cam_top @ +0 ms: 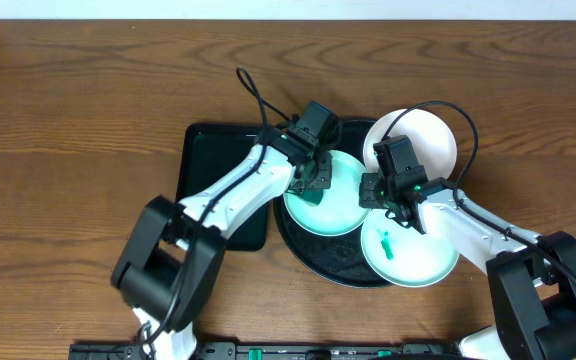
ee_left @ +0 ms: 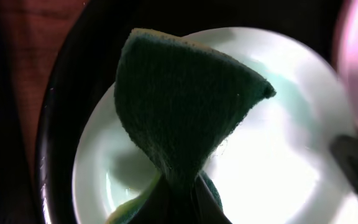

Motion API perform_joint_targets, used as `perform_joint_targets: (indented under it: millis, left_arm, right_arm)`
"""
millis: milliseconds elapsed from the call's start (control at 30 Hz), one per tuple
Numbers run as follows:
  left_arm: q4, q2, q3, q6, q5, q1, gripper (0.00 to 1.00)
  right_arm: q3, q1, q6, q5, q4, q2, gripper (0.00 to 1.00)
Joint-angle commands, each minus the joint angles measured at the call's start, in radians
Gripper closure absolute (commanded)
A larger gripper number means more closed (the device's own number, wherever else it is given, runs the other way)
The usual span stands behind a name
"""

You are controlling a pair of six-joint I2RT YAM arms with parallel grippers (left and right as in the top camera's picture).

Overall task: Clean dirty plates on tray and stack at the side
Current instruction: 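Wipe the mint-green plate's far edge with the left gripper's sponge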

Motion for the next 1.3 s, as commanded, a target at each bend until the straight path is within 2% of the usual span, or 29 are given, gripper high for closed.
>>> perform_joint_targets:
  millis: [0,300,967,1267]
  left_arm:
    - [0.013,0.045,0.017,0.003,-0.029,-0.002,0.92]
    - [0.02,0.075,0.017,0.002,0.082,-0.008,0.92]
    - [0.03,0.077,0.017,0.003,0.086,-0.13,0.92]
    - [0.006,0.077,0.017,0.003,0.208,-0.136,0.92]
  right_arm:
    - [-0.002,0.007,0.008,-0.062,0.007,-0.007,0.99]
    - [-0.002,0.007,0.008,-0.062,0.008,-0.007,0.99]
    - [-0.002,0.007,0.008,-0.063,0.008,-0.007,0.99]
    - [-0.002,0.007,0.008,-0.063,0.008,-0.007,0.99]
